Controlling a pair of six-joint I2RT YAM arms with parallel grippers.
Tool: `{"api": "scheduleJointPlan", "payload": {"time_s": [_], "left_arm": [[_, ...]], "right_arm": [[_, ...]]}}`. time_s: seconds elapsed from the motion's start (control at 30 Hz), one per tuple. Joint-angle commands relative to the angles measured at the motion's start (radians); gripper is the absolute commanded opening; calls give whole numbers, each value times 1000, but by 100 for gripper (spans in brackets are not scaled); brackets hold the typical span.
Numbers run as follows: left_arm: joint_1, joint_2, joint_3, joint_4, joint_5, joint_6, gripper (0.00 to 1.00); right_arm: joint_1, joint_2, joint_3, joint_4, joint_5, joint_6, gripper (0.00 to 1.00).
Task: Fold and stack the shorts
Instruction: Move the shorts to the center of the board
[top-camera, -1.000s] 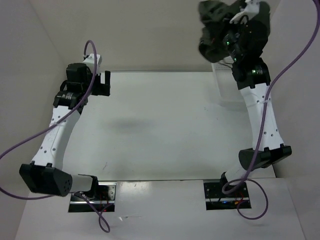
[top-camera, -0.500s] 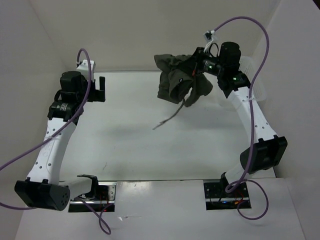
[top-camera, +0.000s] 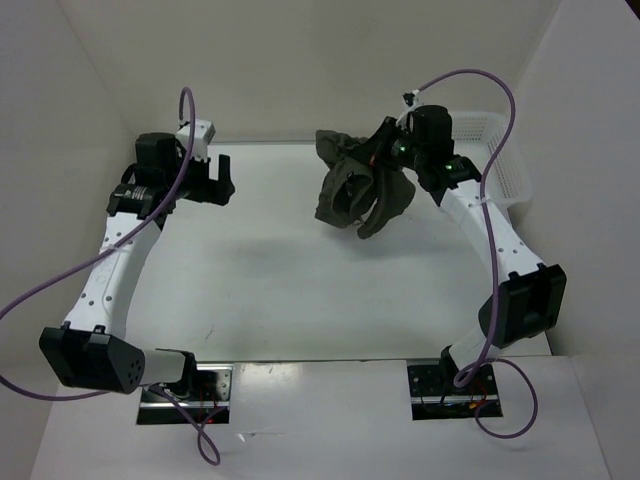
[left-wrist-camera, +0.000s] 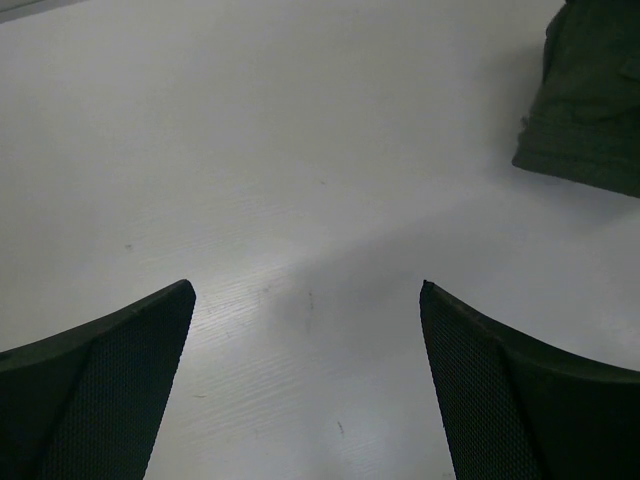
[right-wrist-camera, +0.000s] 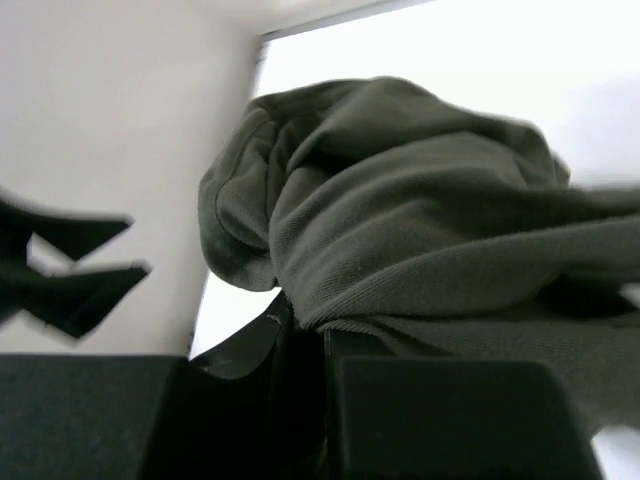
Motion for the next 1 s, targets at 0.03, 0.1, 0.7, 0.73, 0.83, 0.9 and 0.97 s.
{"api": "scheduleJointPlan", "payload": {"time_s": [0.03, 0.1, 0.7, 0.73, 0.83, 0.9, 0.97], "left_arm": [[3, 24, 52, -23, 131, 3, 100], [3, 24, 52, -23, 131, 3, 100], [3, 104, -6, -23, 91, 3, 100], [-6, 104, -21, -14, 77, 3, 100], [-6, 104, -31, -14, 77, 3, 100], [-6, 104, -40, -14, 68, 3, 100], [-6, 104, -40, -14, 53, 3, 100]], "right_arm": [[-1, -34, 11, -115, 267, 163, 0], [12, 9, 35, -148, 284, 192, 5], [185, 240, 103, -44, 517, -326, 90], [185, 227, 62, -9, 526, -355, 87], [235, 238, -66, 88, 564, -505, 87], [263, 308, -64, 131, 583, -611, 87], [288, 368, 11, 156, 572, -651, 87]]}}
